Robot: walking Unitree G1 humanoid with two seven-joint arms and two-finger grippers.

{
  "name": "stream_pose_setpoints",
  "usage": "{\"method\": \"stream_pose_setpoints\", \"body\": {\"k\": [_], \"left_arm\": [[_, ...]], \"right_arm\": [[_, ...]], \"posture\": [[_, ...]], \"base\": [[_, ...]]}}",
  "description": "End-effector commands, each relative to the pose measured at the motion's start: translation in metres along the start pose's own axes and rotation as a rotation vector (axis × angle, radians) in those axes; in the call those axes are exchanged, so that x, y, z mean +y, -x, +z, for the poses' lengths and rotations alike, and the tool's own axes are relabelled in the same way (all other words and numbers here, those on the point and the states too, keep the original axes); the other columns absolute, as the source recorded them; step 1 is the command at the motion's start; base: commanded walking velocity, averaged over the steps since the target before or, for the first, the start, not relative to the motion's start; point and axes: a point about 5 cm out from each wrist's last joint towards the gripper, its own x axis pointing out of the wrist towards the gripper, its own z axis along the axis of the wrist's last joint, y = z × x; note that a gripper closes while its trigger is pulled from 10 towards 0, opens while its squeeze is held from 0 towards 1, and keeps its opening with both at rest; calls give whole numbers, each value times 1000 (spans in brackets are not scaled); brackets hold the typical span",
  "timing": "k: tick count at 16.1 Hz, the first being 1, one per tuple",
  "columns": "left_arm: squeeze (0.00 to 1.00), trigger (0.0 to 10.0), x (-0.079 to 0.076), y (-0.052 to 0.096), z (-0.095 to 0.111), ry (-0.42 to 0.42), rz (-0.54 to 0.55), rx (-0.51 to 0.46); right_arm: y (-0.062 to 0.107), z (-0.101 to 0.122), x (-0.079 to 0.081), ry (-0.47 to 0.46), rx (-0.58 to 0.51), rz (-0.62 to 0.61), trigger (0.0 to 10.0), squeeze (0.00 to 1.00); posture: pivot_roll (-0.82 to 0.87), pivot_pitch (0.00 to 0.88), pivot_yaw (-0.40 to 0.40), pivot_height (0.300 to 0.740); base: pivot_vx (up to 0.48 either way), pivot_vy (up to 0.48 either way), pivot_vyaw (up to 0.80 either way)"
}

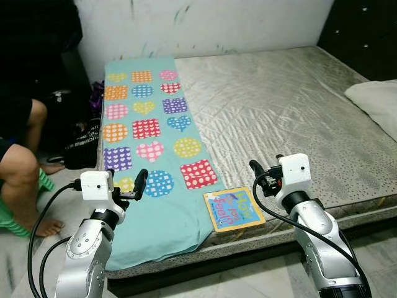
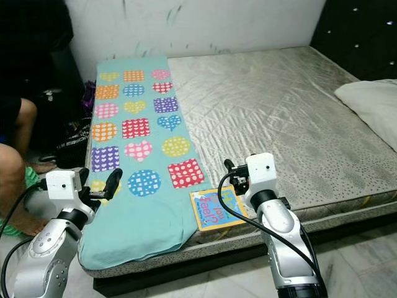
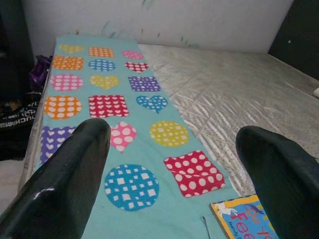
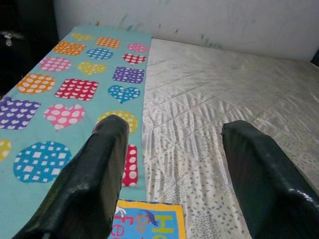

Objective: Clean up the room

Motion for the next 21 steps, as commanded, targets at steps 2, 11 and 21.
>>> {"method": "stream_pose_setpoints", "body": {"k": [2, 11, 21], "left_arm": [[0, 10000, -1, 0, 3, -12, -16, -15], [0, 10000, -2, 1, 3, -20, -26, -15], [0, 10000, 3, 1, 1, -14, 16, 0]], "right_arm": [[0, 1, -3, 8, -7, -3, 10000, 0], [-2, 1, -2, 10, -10, -1, 10000, 0], [0, -2, -4, 13, 0, -5, 10000, 0]], "posture": [[-137, 0, -5, 740], [-132, 0, -4, 740], [-130, 0, -6, 740]], "base": [[0, 0, 0], [268, 0, 0], [123, 0, 0]]}}
